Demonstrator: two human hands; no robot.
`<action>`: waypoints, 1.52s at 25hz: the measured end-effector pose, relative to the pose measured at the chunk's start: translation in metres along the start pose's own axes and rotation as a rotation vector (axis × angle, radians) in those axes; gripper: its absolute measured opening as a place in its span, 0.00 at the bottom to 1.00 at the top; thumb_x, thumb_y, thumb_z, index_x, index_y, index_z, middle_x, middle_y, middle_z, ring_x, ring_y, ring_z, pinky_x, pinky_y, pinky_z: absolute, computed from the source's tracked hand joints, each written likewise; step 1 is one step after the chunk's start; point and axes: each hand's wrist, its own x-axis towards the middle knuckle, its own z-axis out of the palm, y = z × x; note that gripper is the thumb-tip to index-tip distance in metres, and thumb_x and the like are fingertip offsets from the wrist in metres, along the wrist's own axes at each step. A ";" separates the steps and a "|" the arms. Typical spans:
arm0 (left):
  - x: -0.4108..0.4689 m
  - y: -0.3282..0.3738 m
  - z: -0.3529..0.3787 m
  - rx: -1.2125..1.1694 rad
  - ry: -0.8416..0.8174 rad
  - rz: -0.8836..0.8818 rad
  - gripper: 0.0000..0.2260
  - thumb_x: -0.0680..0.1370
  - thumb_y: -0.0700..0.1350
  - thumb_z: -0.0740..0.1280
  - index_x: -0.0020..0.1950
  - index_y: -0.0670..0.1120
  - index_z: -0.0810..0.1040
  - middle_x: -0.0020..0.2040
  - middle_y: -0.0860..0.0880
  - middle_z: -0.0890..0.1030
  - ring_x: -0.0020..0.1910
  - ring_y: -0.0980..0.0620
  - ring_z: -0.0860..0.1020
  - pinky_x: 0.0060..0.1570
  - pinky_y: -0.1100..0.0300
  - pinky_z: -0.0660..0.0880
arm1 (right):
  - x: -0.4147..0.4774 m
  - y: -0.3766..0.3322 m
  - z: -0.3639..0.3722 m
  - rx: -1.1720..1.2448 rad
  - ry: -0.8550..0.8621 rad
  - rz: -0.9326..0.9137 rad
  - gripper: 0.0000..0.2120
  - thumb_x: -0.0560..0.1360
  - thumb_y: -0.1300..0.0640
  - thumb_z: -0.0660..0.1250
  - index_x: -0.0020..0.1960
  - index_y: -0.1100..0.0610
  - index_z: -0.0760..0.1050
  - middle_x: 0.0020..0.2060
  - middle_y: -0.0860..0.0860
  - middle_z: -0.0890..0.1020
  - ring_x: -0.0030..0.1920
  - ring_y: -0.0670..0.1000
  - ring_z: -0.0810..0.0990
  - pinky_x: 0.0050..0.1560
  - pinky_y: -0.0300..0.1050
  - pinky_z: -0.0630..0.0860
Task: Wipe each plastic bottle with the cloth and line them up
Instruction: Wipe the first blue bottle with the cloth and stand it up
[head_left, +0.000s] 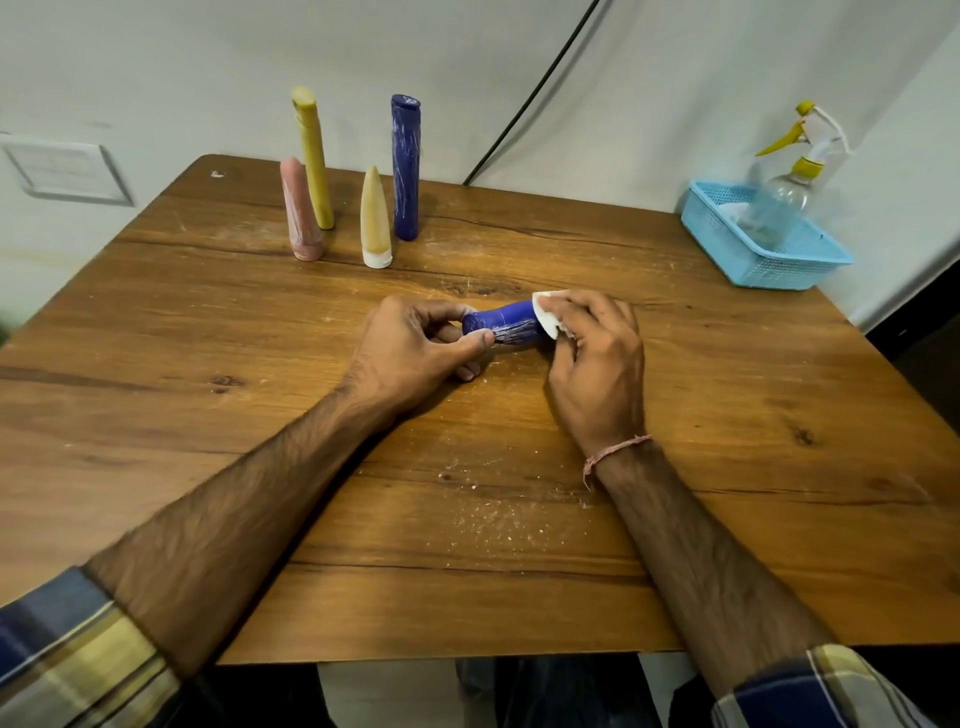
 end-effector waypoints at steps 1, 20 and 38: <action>0.000 0.001 0.000 0.001 -0.003 0.004 0.12 0.76 0.46 0.75 0.59 0.47 0.84 0.38 0.49 0.87 0.38 0.52 0.86 0.46 0.55 0.84 | -0.001 -0.001 0.000 0.005 -0.027 -0.036 0.18 0.73 0.71 0.64 0.60 0.60 0.81 0.56 0.53 0.81 0.57 0.53 0.74 0.57 0.45 0.74; -0.008 0.002 0.003 0.201 0.081 0.169 0.13 0.73 0.46 0.78 0.56 0.50 0.82 0.39 0.52 0.85 0.35 0.64 0.82 0.39 0.66 0.82 | -0.007 -0.011 0.001 0.118 -0.139 -0.243 0.18 0.73 0.71 0.65 0.61 0.60 0.81 0.57 0.53 0.83 0.58 0.54 0.76 0.62 0.41 0.72; -0.004 -0.001 0.003 0.203 0.078 0.157 0.21 0.74 0.49 0.77 0.66 0.52 0.81 0.42 0.53 0.85 0.39 0.60 0.84 0.43 0.66 0.82 | -0.008 -0.010 0.002 0.087 -0.123 -0.212 0.17 0.73 0.71 0.64 0.59 0.61 0.81 0.55 0.54 0.83 0.56 0.54 0.78 0.59 0.45 0.74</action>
